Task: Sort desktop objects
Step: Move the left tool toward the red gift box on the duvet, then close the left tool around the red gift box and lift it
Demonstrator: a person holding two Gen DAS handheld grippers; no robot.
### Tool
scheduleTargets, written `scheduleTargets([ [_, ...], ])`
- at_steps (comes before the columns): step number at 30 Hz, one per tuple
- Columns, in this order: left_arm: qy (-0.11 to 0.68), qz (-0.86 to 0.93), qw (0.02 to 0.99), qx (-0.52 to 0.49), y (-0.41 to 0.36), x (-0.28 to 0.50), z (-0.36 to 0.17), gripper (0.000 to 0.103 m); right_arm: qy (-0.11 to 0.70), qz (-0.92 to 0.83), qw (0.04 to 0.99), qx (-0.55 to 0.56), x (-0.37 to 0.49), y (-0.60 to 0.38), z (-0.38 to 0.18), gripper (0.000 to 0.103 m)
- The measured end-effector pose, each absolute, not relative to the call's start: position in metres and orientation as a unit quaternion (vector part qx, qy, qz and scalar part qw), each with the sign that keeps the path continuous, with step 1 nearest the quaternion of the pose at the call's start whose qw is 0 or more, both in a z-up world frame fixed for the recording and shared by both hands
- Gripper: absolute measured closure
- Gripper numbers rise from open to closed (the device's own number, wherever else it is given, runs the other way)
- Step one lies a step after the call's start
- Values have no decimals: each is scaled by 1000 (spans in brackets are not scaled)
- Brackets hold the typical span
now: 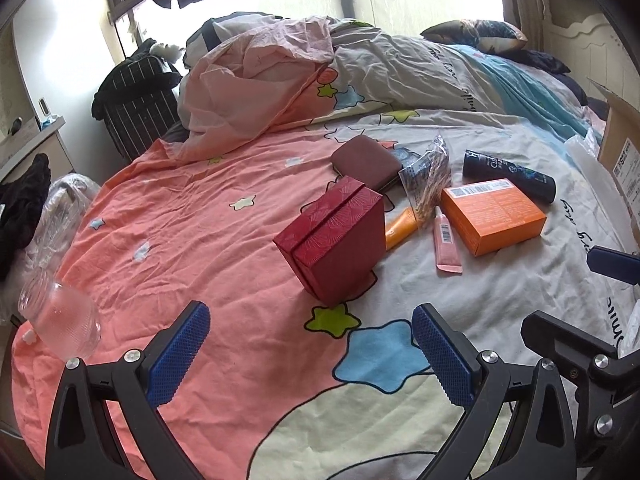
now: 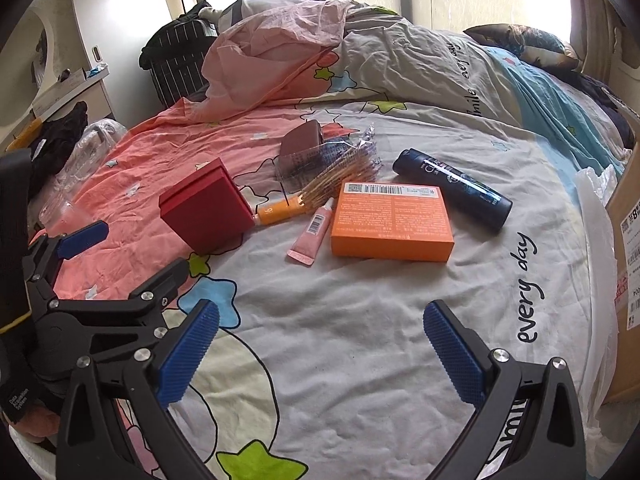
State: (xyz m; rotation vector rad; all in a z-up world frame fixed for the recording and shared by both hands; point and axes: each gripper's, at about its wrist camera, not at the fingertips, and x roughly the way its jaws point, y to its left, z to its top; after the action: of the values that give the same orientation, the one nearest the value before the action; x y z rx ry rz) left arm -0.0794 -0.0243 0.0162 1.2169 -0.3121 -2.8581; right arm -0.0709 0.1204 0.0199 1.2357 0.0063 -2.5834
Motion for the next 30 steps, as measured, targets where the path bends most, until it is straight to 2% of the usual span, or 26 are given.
scheduleTargets([
  [5, -99, -911, 3, 401, -30, -94, 14, 0, 7, -887, 141, 439, -86, 115, 19, 0],
  [22, -176, -889, -26, 423, -13, -138, 3, 0, 0, -874, 145, 464, -121, 114, 16, 0],
  [30, -167, -888, -32, 427, -21, -158, -2, 0, -14, -866, 147, 478, -133, 109, 12, 0],
])
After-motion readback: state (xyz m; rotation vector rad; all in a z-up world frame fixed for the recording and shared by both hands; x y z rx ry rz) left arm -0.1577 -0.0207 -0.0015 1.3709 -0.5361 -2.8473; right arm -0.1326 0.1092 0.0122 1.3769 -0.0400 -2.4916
